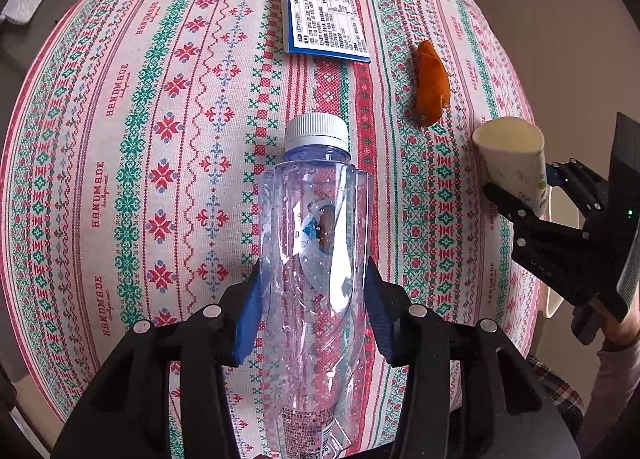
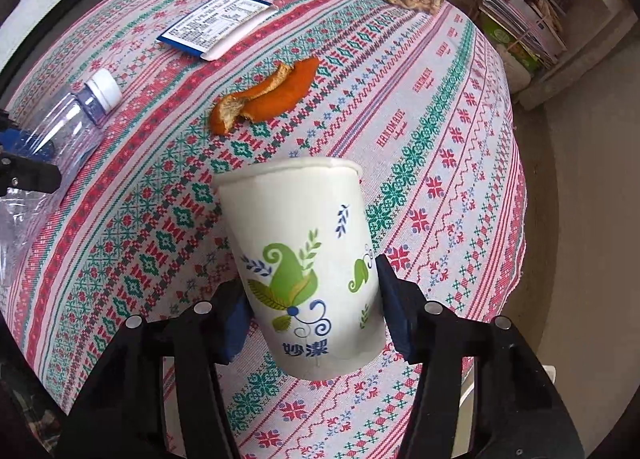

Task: Collect trash
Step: 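Drop the paper cup into the bin with the right tool while the left tool drops the bottle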

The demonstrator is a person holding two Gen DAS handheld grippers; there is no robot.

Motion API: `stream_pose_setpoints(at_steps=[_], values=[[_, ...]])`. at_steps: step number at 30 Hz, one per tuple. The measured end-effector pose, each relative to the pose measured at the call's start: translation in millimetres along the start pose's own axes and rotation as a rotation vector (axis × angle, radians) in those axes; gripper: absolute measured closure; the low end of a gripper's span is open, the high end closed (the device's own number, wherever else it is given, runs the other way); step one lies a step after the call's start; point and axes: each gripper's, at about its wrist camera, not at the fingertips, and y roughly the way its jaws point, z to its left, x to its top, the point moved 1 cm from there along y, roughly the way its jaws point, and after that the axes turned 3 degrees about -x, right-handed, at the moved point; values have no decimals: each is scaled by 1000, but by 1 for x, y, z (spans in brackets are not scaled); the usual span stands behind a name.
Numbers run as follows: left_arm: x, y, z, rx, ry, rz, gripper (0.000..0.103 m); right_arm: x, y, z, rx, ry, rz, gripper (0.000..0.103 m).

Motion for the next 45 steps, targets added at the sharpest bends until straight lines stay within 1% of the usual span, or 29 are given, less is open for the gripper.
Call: stream_pose_setpoints(at_steps=[4,11,15,17,19,21,24,26,28,31,35,41,45], values=[[6,1,-12,-31,-7,-42,58,-1,-11,-4,49,111,-36,55],[3,-24,-14,-57,0,-142,58,-8,-55,-10,103,286,-139,55],[-7,-40,-24,-32,38,-232,58,-15,-83,-14,93,343,-219,54],[-10,-52,-31,-36,40,-285,58,-22,-96,-17,94,377,-254,54],[-13,-65,-39,-37,48,-346,58,-30,-105,-22,95,419,-288,54],[-19,-82,-47,-22,63,-411,58,-41,-112,-29,98,467,-317,54],[-23,-100,-61,-4,75,-500,58,-54,-116,-36,71,494,-323,54],[-23,-108,-71,-19,72,-537,58,-62,-120,-41,29,501,-329,54],[-26,-110,-78,-40,51,-568,58,-72,-125,-49,12,529,-337,54],[-31,-103,-94,-43,74,-560,58,-85,-133,-62,-30,567,-351,54],[-40,-98,-111,-32,114,-569,58,-104,-139,-81,-60,618,-355,54],[-42,-92,-127,-29,148,-575,58,-131,-138,-109,-115,696,-327,53],[-45,-83,-140,-24,182,-562,58,-151,-136,-128,-144,759,-298,53]])
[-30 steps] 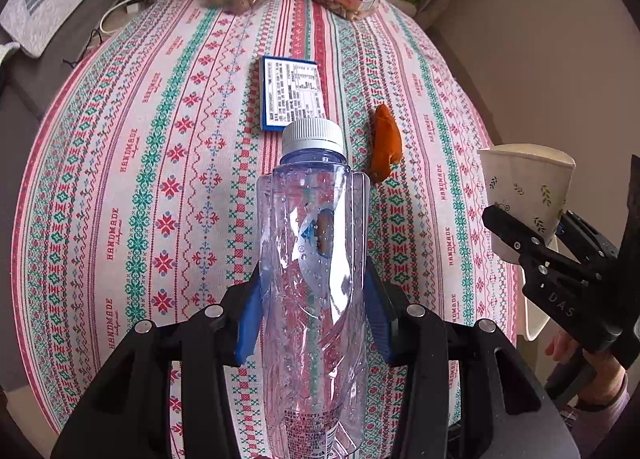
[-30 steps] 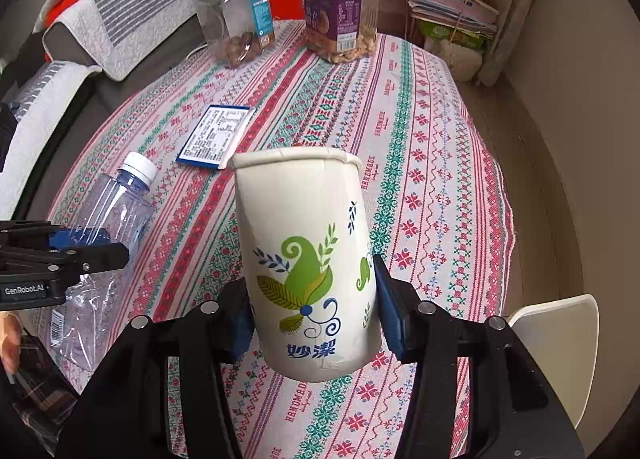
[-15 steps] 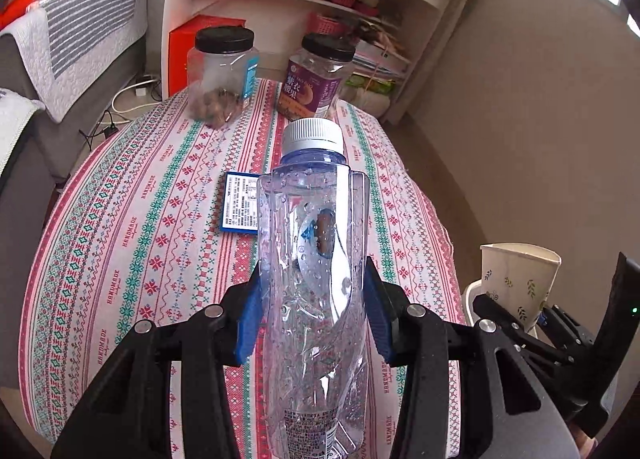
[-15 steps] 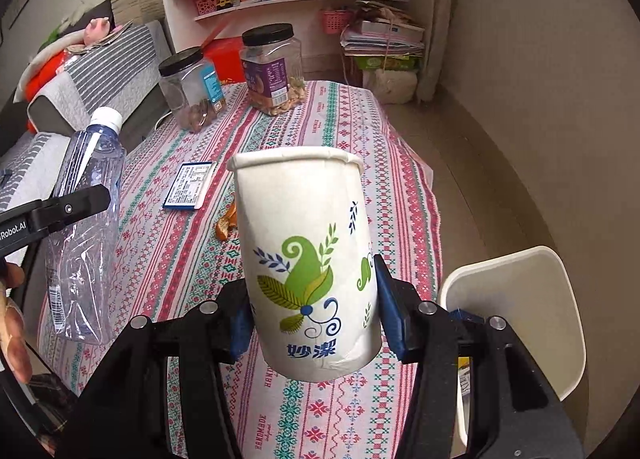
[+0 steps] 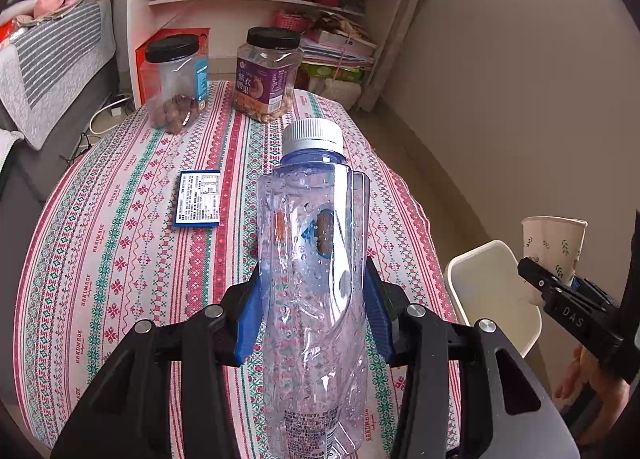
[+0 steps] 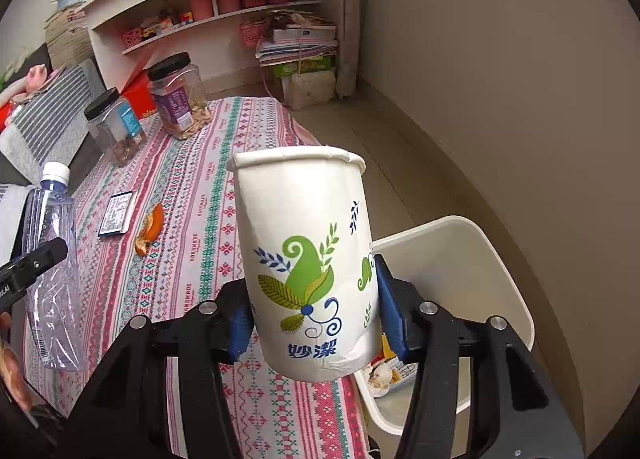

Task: Collect trash
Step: 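Drop the paper cup into the bin with the right tool while the left tool drops the bottle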

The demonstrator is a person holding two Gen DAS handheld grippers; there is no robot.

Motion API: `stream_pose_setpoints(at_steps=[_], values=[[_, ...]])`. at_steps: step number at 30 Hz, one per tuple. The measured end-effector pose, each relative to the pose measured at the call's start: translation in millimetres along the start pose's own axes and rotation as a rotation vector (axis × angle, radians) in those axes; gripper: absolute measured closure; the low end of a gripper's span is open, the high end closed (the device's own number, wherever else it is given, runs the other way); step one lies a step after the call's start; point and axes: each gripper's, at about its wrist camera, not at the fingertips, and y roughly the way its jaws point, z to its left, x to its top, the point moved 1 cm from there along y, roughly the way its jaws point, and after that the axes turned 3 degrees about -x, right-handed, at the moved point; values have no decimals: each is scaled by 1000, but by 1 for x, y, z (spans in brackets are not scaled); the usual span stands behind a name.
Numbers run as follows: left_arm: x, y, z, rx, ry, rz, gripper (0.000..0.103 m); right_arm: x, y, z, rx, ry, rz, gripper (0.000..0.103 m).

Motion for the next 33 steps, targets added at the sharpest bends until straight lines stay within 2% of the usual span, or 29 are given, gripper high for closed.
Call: stream_pose_setpoints(at_steps=[10,14,17,27,33], values=[[-11,16,-37,-30,69,24,58,-6,5,-60,-108,158,68,50],[-14,23,-62,-65,112,28,58,-3,-11,-80,-138,232,12,22],[-19,32,-85,-90,140,45,58,1,-24,-97,-143,310,-36,16],[-29,54,-174,-205,194,89,58,-3,-51,-148,-147,526,-133,14],[-30,70,-212,-279,178,136,57,-9,-62,-170,-191,577,-167,14]])
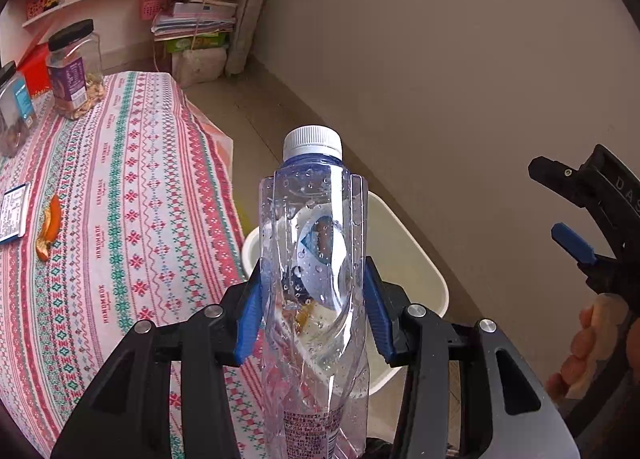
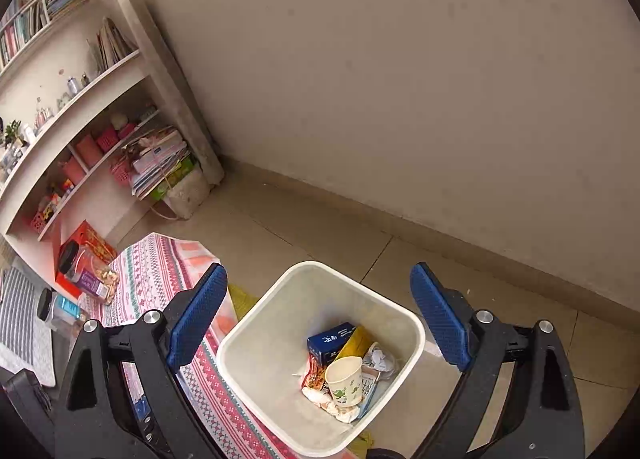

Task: Collect trash
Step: 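Drop the paper cup into the bin with the right tool while the left tool drops the bottle, then grasp the blue-and-white card with the left tool while the right tool grasps the orange peel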

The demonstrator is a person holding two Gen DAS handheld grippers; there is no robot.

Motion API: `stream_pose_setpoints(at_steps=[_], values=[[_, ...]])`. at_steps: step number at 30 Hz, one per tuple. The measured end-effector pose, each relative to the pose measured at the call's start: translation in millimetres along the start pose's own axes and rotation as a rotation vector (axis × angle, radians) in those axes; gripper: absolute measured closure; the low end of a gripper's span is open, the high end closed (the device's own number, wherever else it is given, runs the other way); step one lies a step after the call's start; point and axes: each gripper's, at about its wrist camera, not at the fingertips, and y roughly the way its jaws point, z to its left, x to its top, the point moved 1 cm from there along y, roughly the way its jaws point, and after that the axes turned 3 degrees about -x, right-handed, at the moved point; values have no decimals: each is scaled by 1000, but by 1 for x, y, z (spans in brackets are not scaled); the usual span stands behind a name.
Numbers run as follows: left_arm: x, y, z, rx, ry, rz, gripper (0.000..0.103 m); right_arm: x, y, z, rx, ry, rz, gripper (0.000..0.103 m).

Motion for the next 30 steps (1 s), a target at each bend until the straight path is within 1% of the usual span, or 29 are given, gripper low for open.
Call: stream_pose_setpoints(at_steps=[1,2,3,4,5,7,10,11,16,18,22,25,26,27,30], values=[[0,5,-4,-11,0,9,57,0,0,-1,-4,1,0,14],[1,10,-7,-21,2,20,53,0,1,-2,-11,-3,-1,14],[2,15,-10,-24,4,33,38,0,1,-1,-19,-9,-3,14],[1,17,-12,-20,3,41,33,0,1,0,-25,-17,-5,14],[1,17,-12,-18,-1,39,31,-1,1,0,-29,-25,-8,14],[1,13,-9,-19,-2,34,31,-3,1,4,-40,-49,-13,14],[6,-4,-3,10,3,3,28,-9,4,11,-83,-102,-29,13],[9,-12,-1,31,11,-19,25,-10,6,13,-95,-120,-31,13],[18,-57,17,157,54,-129,20,-23,16,29,-158,-214,-45,13],[19,-75,29,189,49,-170,17,-29,18,36,-184,-251,-61,13],[17,-105,59,218,15,-239,15,-41,20,48,-199,-276,-66,13],[13,-116,81,259,-7,-253,14,-50,19,66,-192,-320,-74,12],[13,-119,90,273,-19,-252,14,-54,17,74,-186,-342,-80,11],[13,-122,99,284,-36,-251,14,-58,16,83,-179,-364,-86,9],[13,-129,128,313,-98,-232,14,-70,12,115,-146,-438,-98,9]])
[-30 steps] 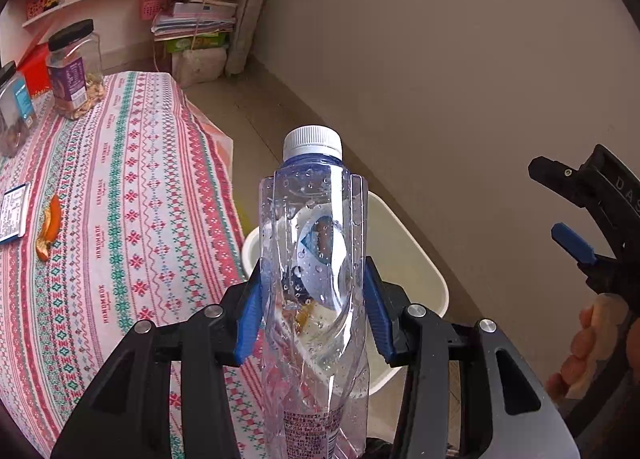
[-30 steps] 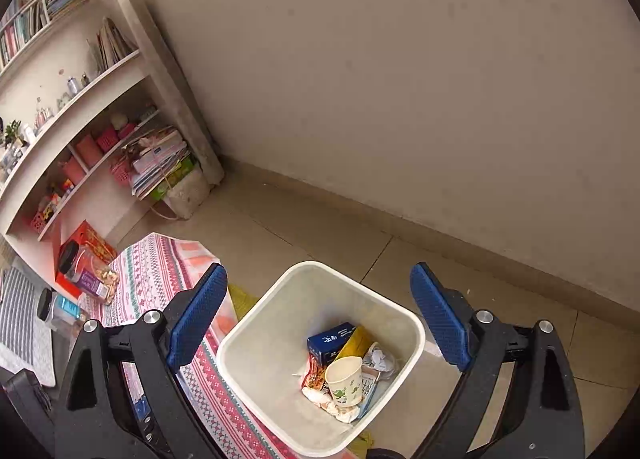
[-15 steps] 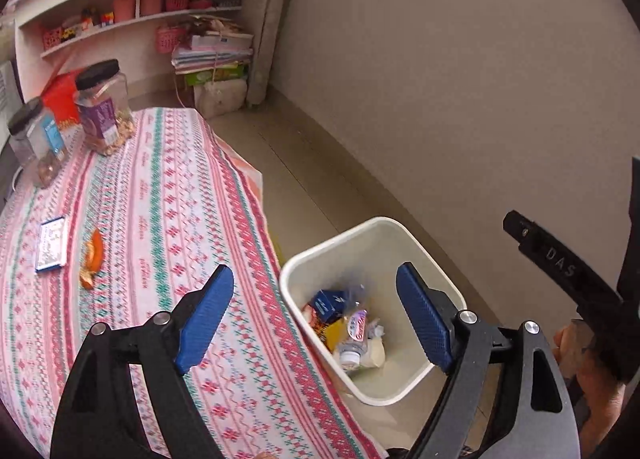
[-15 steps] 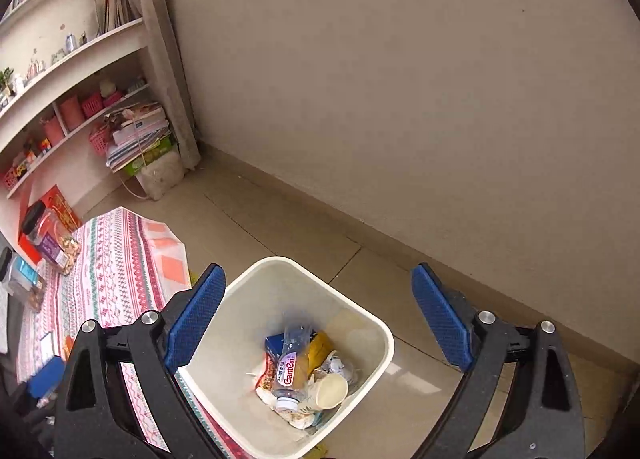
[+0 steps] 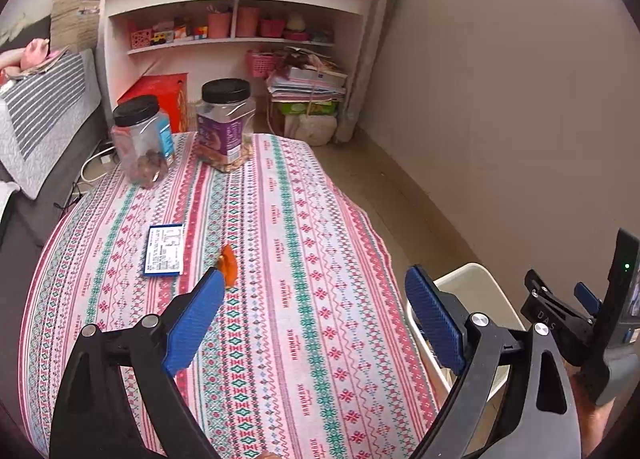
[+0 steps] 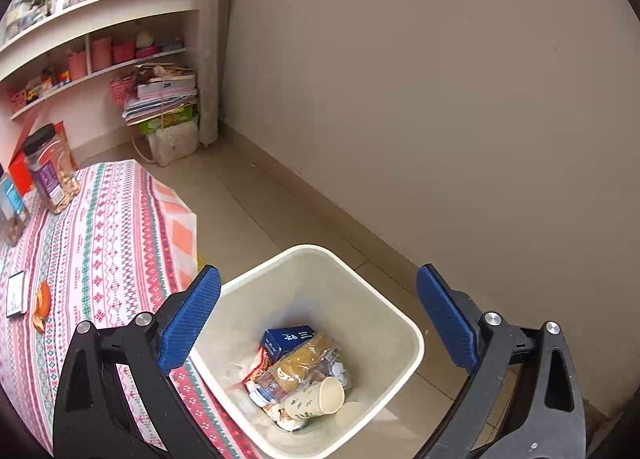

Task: Collect trash
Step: 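Grasp the blue-and-white card with the left tool while the right tool grasps the orange peel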

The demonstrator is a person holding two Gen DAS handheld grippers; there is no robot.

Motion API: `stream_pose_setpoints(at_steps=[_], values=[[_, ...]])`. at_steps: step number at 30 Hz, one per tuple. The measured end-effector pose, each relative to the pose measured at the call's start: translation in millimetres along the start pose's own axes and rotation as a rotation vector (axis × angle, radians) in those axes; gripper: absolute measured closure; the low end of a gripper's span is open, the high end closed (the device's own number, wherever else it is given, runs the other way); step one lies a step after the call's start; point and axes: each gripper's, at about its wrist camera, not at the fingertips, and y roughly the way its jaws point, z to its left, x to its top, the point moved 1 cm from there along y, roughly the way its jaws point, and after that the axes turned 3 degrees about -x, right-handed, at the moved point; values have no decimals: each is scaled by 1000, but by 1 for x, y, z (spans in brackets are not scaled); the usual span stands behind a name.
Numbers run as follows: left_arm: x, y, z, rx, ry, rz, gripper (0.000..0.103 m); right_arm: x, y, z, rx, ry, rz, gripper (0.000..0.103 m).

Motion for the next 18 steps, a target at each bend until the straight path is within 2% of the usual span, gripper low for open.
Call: stream_pose_setpoints(at_steps=[3,7,14,18], values=[[0,6,32,34,-50,47,14,2,-10,34,55,-62,-22,7],[0,13,74,114,-77,100,14,2,-19,77,154,-135,-30,7],[2,27,150,282,-58,164,14,2,-31,139,308,-226,-3,7],[7,38,190,234,-157,221,14,5,-38,162,363,-244,23,7]])
